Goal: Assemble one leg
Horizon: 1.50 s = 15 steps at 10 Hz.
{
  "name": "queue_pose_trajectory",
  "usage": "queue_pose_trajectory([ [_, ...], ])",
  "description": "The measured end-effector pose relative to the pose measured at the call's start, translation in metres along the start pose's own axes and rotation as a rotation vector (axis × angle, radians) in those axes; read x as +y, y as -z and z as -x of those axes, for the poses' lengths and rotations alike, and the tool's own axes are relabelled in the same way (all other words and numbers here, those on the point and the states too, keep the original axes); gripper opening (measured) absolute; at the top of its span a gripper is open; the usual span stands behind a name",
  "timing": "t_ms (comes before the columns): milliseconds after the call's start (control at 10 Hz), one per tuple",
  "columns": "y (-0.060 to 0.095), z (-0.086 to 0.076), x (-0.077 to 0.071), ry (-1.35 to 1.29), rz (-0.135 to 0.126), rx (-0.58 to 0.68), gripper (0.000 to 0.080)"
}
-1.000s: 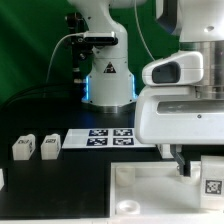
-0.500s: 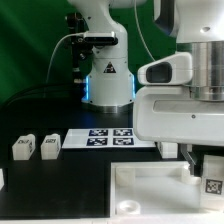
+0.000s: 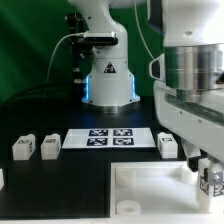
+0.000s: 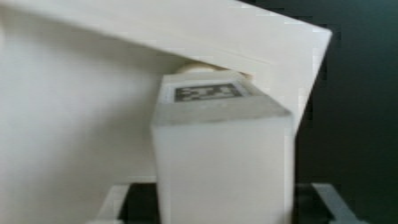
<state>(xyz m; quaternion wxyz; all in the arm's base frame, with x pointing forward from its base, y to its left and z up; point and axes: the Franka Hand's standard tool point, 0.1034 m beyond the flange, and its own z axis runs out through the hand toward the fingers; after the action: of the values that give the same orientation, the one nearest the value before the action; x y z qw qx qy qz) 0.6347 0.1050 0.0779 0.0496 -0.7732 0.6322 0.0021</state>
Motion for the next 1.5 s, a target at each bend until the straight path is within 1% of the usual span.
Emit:
queue_pose_trajectory([
  [100,0.0002,0.0030,0.0002,-0.079,0.008,-0.018,0.0295],
  [200,0.0000,0.0050,0.0012,-0.239,0.007,-0.035,0.0295],
  [300,-0.0002,0.0052,0.0020,-0.305,0.009,-0.035,0.0295],
  [400,-0.0013,0.0052,0.0030,-0.315,0.012,-0.033,0.0387],
  [500,-0.0021,0.0051,0.0034,-0.299,0.013,-0.033,0.0387],
  [600,-0.0022,0.0052,0.0035,-0.232,0.012,-0.033,0.0578],
  [700,-0.0031,0.0067,0.0038,-0.070,0.011,-0.021,0.0578],
  [800,-0.0045,0.0099,0.0030,0.093,-0.001,-0.011,0.0634],
  [900,-0.0056,0.0119,0.0026,0.278,-0.009,0.003,0.0645],
  [1000,-0.0058,0.0112,0.0027,0.348,-0.010,0.004,0.0645],
  [1100,-0.0057,0.0093,0.0028,0.468,-0.009,0.007,0.0649],
  [1400,-0.0056,0.0075,0.0029,0.706,-0.005,0.013,0.0649],
  [1500,-0.0034,0.0058,0.0031,0.847,-0.002,0.004,0.0649],
])
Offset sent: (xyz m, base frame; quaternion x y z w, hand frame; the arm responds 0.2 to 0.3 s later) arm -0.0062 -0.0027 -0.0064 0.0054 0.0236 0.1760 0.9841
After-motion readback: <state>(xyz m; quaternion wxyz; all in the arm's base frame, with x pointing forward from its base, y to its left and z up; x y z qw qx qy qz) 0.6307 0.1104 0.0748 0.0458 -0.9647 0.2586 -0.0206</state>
